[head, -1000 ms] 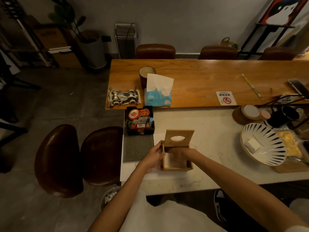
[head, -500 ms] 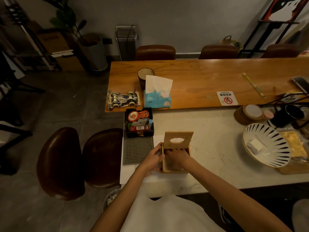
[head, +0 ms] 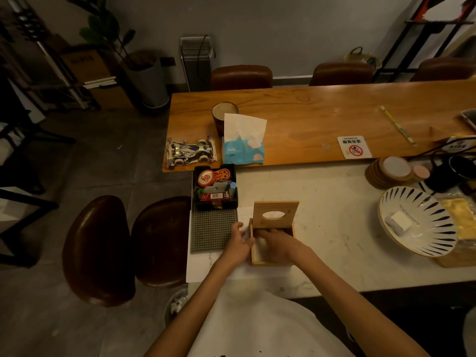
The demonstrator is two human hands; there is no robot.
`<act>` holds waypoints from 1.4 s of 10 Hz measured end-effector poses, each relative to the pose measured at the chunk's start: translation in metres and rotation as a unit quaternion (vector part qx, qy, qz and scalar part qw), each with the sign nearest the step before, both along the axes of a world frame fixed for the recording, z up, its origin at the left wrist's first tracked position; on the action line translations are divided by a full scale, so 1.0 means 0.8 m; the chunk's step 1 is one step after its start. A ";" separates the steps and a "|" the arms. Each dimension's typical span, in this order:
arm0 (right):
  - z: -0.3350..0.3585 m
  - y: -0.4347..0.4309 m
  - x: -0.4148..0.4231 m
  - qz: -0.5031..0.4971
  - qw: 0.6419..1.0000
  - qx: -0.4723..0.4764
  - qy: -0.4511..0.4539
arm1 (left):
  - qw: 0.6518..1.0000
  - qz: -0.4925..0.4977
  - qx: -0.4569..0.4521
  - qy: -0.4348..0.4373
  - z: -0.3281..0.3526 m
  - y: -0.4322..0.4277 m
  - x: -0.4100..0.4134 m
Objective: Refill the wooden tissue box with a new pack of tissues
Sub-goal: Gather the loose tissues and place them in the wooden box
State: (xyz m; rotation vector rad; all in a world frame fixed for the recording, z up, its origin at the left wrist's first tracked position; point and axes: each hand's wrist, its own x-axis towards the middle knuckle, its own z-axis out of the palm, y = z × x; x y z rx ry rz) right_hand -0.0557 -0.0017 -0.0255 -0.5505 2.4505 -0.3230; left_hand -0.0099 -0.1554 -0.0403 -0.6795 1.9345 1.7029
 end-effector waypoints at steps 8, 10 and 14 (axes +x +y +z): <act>-0.040 0.033 -0.007 -0.076 0.979 0.184 0.053 | 0.856 -0.284 -0.428 -0.051 -0.009 0.058 -0.040; -0.044 0.033 -0.007 -0.077 0.980 0.173 0.058 | 0.859 -0.264 -0.437 -0.046 -0.015 0.062 -0.037; -0.044 0.034 -0.008 -0.083 0.983 0.155 0.053 | 0.873 -0.225 -0.431 -0.046 -0.010 0.068 -0.032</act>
